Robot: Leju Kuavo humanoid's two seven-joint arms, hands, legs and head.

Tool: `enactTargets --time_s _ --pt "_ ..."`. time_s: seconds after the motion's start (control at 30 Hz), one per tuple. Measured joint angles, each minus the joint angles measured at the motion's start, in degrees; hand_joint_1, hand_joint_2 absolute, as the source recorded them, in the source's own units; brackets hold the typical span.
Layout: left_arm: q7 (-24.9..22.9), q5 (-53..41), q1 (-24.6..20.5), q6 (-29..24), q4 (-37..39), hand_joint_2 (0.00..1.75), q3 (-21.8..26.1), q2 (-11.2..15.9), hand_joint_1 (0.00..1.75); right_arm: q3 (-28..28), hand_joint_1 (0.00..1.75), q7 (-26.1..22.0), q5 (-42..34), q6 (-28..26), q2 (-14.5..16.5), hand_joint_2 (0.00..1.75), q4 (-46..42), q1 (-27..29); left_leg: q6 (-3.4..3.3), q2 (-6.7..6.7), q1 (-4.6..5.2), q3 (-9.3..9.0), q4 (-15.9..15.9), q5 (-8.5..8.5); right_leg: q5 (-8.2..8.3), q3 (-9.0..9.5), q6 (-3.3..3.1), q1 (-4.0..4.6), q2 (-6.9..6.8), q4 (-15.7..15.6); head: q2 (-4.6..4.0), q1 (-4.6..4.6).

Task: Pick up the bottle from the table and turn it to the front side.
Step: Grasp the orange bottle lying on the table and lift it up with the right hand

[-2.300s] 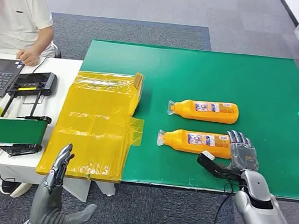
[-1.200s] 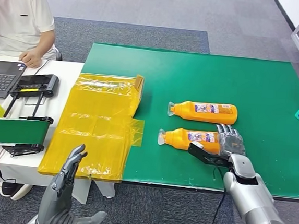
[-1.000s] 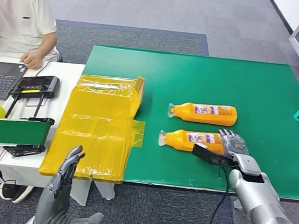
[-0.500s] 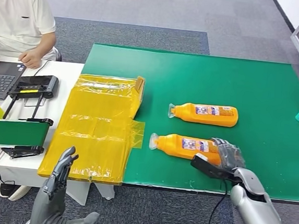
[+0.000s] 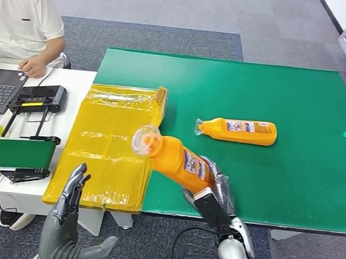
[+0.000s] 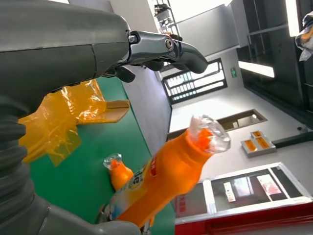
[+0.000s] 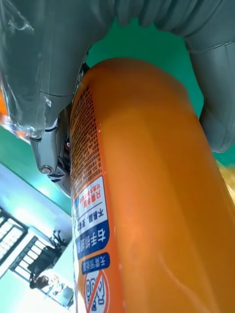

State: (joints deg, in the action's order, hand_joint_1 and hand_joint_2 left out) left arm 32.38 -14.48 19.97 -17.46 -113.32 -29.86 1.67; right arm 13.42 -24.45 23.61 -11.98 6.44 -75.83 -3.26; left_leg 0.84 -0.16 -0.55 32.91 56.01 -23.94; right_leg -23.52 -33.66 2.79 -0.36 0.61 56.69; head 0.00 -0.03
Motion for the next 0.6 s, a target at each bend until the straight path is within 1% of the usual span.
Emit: enactTargets --time_s 0.2,0.33,0.43,0.53,0.6 --pt "0.8 1.1 -1.6 -2.5 0.1 1.75 -1.2 -0.8 0.00 0.7 1.75 -2.0 -3.5 1.1 4.5 1.75 1.7 0.2 0.03 0.00 -0.01 0.01 0.0 0.02 0.00 -0.02 -0.01 0.02 0.00 0.0 0.00 -0.02" --pt "0.7 4.3 -1.8 -3.8 0.1 1.75 -0.8 -2.2 0.00 3.4 1.75 -4.0 -3.5 0.7 6.3 1.75 2.1 1.2 0.04 0.00 -0.02 0.03 0.0 0.02 -0.02 -0.05 -0.03 0.04 0.00 0.0 0.00 -0.01" --pt "0.6 7.6 -1.8 -3.4 0.1 1.75 0.2 -3.7 0.00 6.6 1.75 -6.0 0.9 -4.1 6.9 1.75 2.1 2.3 0.05 0.00 -0.03 0.07 0.0 0.00 -0.03 -0.09 -0.03 0.03 0.00 0.0 0.00 -0.02" --pt "0.3 9.1 -1.8 -3.0 0.1 1.75 1.2 -5.2 0.00 9.4 1.75 -7.0 6.0 -10.5 6.8 1.75 1.8 2.5 0.05 0.00 -0.02 0.13 0.0 -0.01 -0.03 -0.14 -0.03 0.02 0.00 0.0 0.00 -0.01" --pt "0.1 9.6 -1.7 -2.9 0.1 1.75 1.7 -6.1 0.00 10.7 1.75 -7.4 7.8 -13.4 6.6 1.75 1.5 2.3 0.04 0.00 0.00 0.14 0.0 -0.02 -0.02 -0.15 -0.02 0.00 0.00 0.0 0.00 0.00"
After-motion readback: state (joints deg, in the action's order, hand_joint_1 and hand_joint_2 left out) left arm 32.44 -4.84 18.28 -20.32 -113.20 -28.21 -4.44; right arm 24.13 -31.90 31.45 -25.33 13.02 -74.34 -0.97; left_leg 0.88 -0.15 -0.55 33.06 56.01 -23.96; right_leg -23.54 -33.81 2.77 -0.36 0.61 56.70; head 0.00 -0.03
